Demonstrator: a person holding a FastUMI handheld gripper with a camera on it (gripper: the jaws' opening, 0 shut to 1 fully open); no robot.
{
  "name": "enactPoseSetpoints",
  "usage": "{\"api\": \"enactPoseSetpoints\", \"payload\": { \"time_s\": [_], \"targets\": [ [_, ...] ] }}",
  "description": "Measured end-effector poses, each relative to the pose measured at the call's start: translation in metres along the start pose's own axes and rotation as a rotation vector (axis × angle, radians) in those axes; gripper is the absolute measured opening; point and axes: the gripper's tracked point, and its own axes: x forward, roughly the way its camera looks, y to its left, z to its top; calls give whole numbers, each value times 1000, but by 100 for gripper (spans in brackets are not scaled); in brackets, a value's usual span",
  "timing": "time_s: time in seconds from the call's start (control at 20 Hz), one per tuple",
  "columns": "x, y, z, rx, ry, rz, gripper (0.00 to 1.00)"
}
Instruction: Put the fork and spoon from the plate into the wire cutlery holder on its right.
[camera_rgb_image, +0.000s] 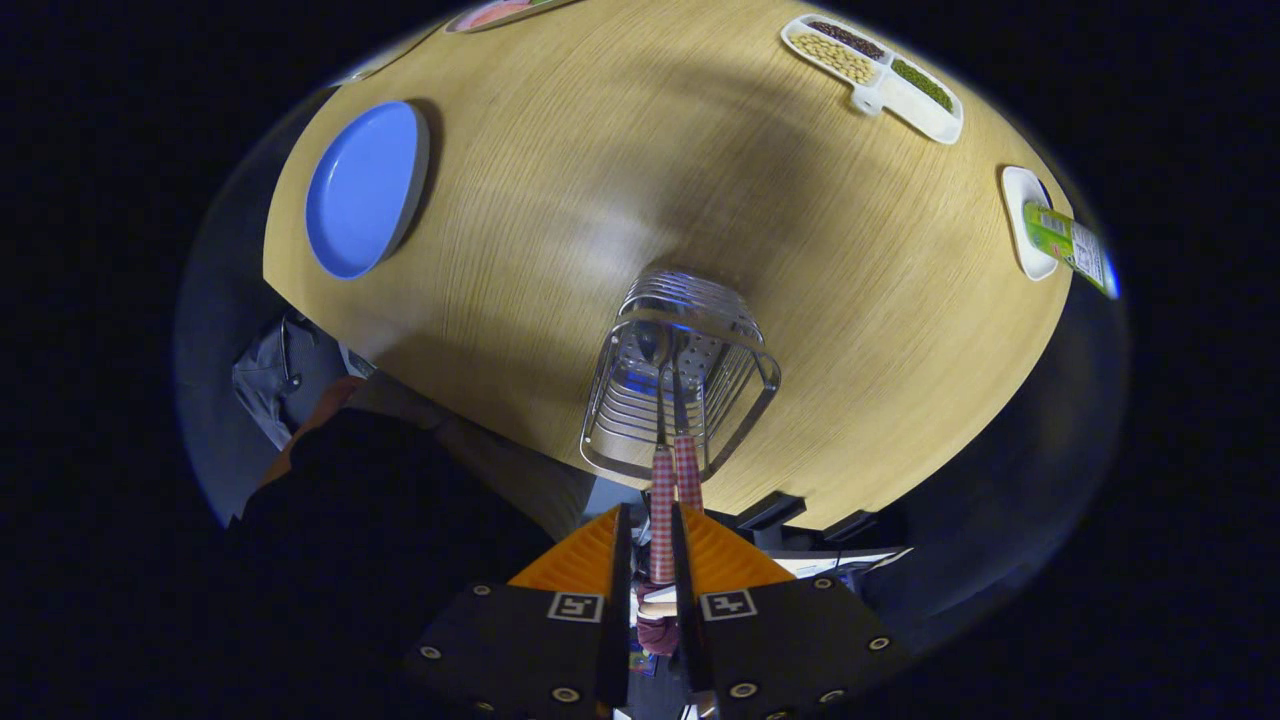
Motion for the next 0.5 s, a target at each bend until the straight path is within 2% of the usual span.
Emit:
{"api": "enactPoseSetpoints", "payload": {
  "time_s": [0.25, 0.5],
  "targets": [
    [-15, -1, 4, 8, -125, -1, 28],
    [-30, -5, 9, 77, -330, -8, 50]
  ]
}}
